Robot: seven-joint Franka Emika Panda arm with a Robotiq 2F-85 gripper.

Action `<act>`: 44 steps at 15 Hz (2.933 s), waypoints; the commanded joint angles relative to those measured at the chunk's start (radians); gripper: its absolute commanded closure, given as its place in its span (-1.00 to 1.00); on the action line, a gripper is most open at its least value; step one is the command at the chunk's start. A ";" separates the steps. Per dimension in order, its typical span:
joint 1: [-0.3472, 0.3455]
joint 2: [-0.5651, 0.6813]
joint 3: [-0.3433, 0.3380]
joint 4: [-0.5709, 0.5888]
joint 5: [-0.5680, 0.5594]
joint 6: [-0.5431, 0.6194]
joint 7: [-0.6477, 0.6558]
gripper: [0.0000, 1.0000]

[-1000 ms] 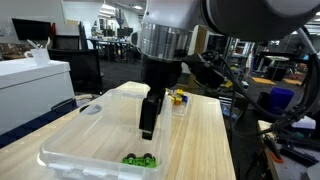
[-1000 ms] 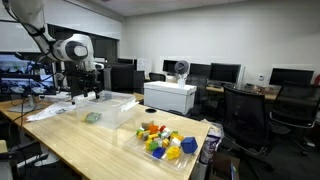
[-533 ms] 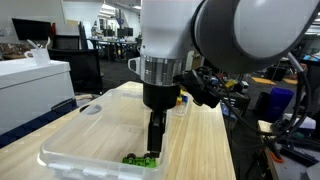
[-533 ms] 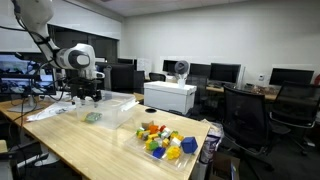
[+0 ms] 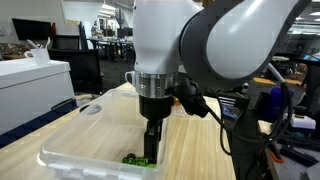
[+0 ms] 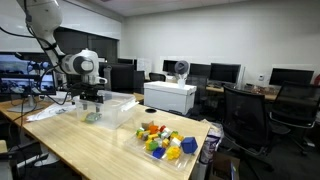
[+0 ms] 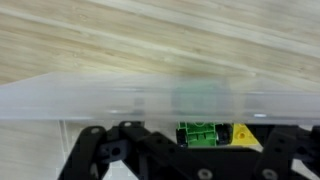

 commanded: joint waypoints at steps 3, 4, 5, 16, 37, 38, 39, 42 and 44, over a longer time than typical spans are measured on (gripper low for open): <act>-0.008 0.066 -0.035 0.067 -0.024 -0.022 -0.011 -1.00; -0.006 0.073 -0.038 0.074 -0.026 -0.024 -0.010 -1.00; -0.003 0.086 -0.035 0.085 -0.021 -0.031 -0.018 -1.00; 0.016 0.165 -0.048 0.145 -0.041 -0.033 0.000 -1.00; 0.003 0.074 -0.063 0.104 -0.001 -0.007 0.033 -1.00; 0.006 0.043 -0.054 0.082 0.001 0.001 0.042 -1.00; 0.001 0.010 -0.036 0.063 0.015 0.001 0.038 -1.00; -0.003 -0.017 -0.018 0.045 0.023 -0.010 0.041 -1.00; -0.011 0.004 -0.021 0.059 0.028 -0.016 0.028 -1.00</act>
